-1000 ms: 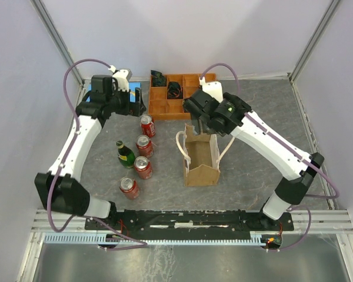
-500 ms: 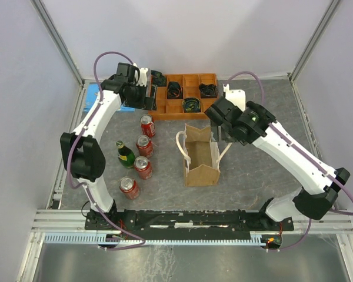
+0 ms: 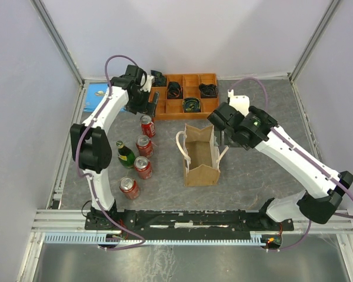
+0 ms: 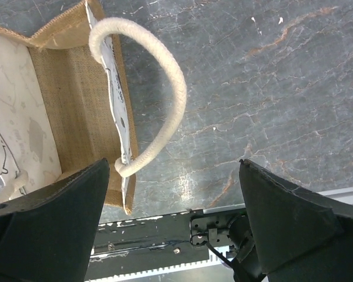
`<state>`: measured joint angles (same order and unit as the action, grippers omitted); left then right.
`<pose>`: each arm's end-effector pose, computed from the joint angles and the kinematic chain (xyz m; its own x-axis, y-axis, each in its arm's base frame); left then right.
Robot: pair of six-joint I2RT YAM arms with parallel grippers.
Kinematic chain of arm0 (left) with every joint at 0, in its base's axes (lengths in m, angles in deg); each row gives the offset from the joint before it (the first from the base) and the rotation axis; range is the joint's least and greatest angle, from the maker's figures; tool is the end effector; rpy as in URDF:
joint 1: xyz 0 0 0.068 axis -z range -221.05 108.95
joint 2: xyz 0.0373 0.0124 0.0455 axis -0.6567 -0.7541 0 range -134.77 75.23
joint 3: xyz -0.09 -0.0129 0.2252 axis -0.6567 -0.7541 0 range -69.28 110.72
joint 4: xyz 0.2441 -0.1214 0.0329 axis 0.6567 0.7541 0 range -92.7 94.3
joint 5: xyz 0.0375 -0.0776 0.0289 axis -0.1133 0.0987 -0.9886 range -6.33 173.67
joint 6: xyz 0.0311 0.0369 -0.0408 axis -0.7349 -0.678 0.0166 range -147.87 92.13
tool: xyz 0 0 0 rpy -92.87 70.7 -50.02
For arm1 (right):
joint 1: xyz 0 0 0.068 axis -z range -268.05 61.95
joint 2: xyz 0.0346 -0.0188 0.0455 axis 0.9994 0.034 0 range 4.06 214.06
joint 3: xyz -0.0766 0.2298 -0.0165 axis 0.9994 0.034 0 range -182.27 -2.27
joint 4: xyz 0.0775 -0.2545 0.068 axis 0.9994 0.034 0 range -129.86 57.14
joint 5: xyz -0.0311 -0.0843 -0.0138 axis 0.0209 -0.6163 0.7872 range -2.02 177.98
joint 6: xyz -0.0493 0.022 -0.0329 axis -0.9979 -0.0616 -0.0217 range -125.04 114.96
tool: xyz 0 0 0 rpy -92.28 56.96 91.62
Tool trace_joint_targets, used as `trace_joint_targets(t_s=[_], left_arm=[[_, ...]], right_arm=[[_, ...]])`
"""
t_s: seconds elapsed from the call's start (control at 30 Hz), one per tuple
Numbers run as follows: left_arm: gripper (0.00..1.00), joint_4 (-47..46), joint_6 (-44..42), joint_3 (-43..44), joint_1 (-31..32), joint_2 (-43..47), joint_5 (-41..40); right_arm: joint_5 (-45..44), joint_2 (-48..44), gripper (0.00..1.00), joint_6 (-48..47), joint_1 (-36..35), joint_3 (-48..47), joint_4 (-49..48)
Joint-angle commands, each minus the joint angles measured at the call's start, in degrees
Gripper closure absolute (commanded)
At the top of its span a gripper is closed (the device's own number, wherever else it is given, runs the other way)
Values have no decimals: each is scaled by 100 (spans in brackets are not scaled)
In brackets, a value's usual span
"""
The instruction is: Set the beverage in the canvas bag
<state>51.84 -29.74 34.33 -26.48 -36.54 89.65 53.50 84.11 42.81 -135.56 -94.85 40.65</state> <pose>0.4123 -0.1125 0.2439 -0.8499 0.2545 -0.4615 0.3244 0.9427 -0.0776 0.1974 0.1748 0.3518 -0.7646 0.0701 -0.6407 0.1526 0.9855 -0.0744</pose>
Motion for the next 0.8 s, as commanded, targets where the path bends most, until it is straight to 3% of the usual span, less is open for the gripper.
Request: trace_joint_targets(t_s=[0.0,0.33,0.77], left_arm=[[3,233,-390,439,31,-172,-220],[4,506,-393,633,141,-407,-146],[5,599,-477,283,264,-407,-343]], right_arm=[[-35,-280,1,200,20,142,-51],[0,-491,1,285,20,387,-49],[26,-524,1,289,22,490,-71]])
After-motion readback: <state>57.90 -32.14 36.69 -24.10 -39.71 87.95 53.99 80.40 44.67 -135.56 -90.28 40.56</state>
